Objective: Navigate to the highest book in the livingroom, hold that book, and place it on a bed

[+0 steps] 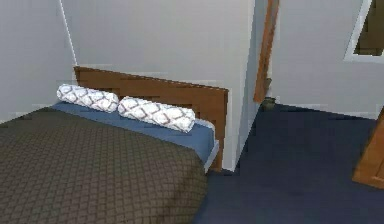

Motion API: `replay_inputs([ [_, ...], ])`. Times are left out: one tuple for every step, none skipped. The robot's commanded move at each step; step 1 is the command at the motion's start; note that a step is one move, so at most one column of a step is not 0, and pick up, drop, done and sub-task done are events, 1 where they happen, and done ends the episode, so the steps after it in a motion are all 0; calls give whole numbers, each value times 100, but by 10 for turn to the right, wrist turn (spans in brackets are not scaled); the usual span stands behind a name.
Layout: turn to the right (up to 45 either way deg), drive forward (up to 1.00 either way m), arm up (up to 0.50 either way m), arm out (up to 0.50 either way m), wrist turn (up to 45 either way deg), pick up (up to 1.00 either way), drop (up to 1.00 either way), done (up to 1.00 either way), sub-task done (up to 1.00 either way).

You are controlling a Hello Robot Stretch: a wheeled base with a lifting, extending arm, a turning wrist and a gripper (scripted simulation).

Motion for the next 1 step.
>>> replay_inputs([
  [450, 0, 0, 0, 0, 0, 0, 0, 0],
])
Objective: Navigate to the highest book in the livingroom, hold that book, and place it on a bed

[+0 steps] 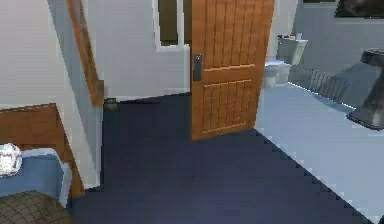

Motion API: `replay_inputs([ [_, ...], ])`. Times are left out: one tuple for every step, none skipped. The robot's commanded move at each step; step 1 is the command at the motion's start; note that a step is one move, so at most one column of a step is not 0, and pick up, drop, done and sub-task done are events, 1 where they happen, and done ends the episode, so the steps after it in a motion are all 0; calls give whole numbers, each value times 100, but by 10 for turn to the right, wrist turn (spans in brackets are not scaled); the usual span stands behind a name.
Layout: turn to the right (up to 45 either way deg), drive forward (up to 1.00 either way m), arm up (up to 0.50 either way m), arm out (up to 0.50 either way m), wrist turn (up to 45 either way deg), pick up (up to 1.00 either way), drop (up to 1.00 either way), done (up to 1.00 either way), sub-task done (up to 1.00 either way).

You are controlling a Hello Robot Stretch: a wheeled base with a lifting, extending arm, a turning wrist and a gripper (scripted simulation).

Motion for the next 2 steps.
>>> replay_inputs([
  [450, 0, 0, 0, 0, 0, 0, 0, 0],
  [210, 0, 0, 0, 0, 0, 0, 0, 0],
])
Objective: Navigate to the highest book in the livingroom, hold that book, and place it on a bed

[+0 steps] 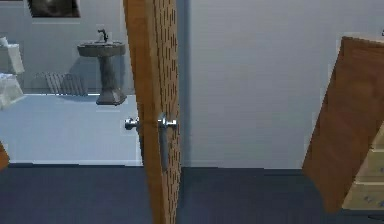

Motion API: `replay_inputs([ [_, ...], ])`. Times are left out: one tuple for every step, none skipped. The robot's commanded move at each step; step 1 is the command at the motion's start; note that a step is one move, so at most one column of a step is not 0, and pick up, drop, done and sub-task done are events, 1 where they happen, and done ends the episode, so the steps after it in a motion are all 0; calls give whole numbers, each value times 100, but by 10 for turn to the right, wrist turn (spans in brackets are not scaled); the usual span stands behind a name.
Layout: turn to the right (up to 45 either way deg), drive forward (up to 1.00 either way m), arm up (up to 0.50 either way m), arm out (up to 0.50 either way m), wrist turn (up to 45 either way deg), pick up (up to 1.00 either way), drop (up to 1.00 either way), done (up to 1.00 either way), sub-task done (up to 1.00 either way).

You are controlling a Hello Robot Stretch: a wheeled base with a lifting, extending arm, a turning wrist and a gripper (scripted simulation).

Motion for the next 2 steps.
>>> replay_inputs([
  [0, 15, 0, 0, 0, 0, 0, 0, 0],
  [-450, 0, 0, 0, 0, 0, 0, 0, 0],
])
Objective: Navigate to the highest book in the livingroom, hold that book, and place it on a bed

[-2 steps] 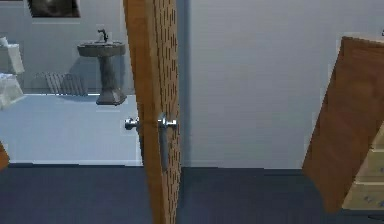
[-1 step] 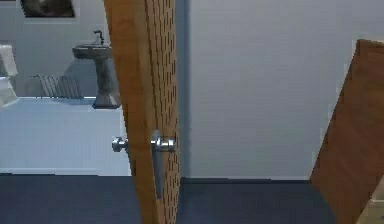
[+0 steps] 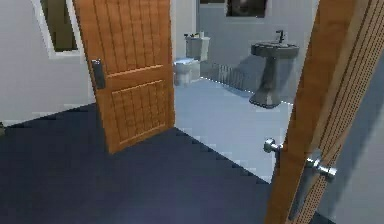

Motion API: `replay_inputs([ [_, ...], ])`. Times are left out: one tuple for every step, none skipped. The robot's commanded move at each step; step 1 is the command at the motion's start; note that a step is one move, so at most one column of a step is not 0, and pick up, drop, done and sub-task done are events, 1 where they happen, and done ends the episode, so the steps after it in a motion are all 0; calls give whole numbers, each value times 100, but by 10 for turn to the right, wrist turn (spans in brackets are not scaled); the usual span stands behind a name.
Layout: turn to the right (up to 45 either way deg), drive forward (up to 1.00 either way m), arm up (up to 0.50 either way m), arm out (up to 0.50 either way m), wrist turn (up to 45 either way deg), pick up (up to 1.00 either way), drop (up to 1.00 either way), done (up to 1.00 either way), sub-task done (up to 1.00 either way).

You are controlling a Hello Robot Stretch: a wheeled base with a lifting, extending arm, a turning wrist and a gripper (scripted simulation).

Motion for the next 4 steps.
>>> replay_inputs([
  [-420, 0, 0, 0, 0, 0, 0, 0, 0],
  [0, 55, 0, 0, 0, 0, 0, 0, 0],
  [450, 0, 0, 0, 0, 0, 0, 0, 0],
  [120, 0, 0, 0, 0, 0, 0, 0, 0],
])
